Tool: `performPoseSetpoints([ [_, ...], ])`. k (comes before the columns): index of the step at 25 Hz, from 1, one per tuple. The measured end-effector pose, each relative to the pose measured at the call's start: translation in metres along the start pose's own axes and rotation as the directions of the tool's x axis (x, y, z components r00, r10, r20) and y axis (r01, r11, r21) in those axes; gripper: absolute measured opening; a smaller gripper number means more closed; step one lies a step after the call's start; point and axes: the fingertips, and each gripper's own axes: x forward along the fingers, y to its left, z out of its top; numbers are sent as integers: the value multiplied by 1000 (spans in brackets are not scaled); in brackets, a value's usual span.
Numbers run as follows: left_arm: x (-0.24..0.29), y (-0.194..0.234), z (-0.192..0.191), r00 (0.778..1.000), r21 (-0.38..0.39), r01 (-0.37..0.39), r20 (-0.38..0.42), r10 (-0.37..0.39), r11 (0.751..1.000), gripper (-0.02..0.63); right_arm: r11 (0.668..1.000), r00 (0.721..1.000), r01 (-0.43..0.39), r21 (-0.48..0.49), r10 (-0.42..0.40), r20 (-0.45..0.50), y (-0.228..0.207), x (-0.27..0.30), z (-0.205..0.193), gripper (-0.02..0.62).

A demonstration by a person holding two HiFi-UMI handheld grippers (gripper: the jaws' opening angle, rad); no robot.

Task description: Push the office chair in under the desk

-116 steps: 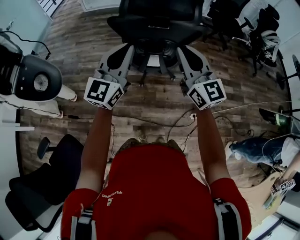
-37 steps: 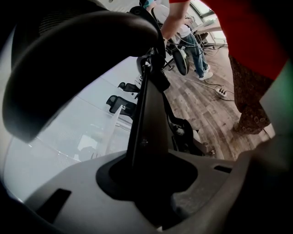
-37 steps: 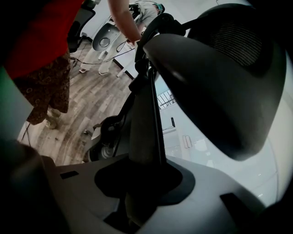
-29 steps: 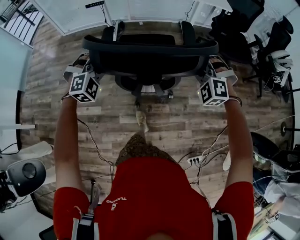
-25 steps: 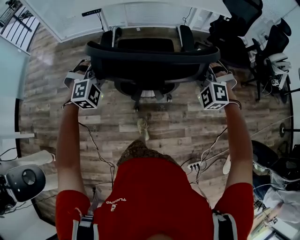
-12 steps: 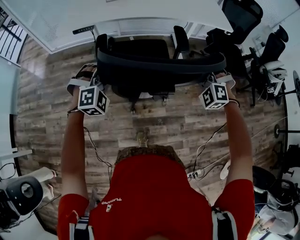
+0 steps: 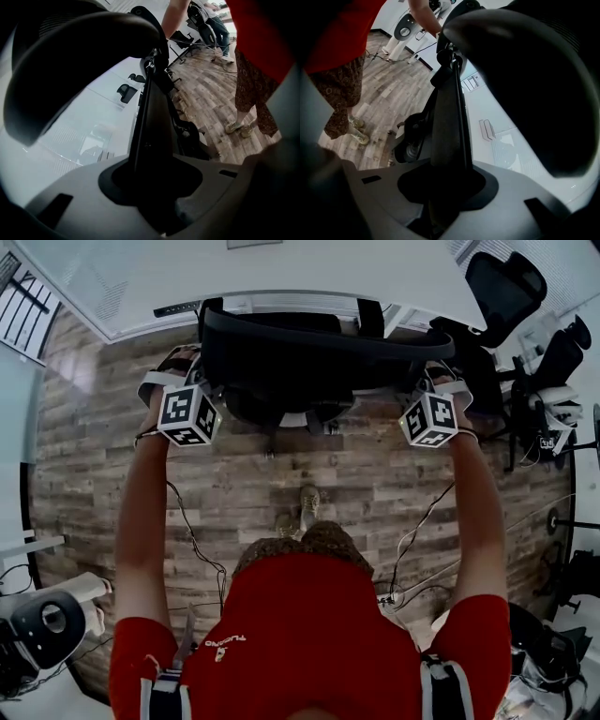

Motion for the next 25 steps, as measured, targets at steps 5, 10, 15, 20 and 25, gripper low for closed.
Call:
performPoseSetpoints([
  [5, 27, 25, -12, 1000, -5, -4, -11, 4, 1000, 135, 1000, 1000, -16, 1, 16, -4, -24, 30, -14, 123],
  [10, 52, 49, -25, 1000, -15, 2, -24, -2, 1000, 137, 1000, 1000, -21, -3, 21, 1, -48, 58, -24, 122],
  [15, 75, 69, -37, 999, -24, 3, -33, -4, 1000, 140, 1000, 1000, -25, -1, 25, 0, -69, 80, -33, 122],
  [20, 95, 85, -47, 999, -32, 8, -43, -10, 999, 140, 1000, 1000, -29, -6, 29, 4, -86, 103, -42, 121],
  [25, 109, 99, -56, 999, -35, 10, -47, -12, 999, 140, 1000, 999, -29, -11, 29, 12, -100, 119, -47, 121],
])
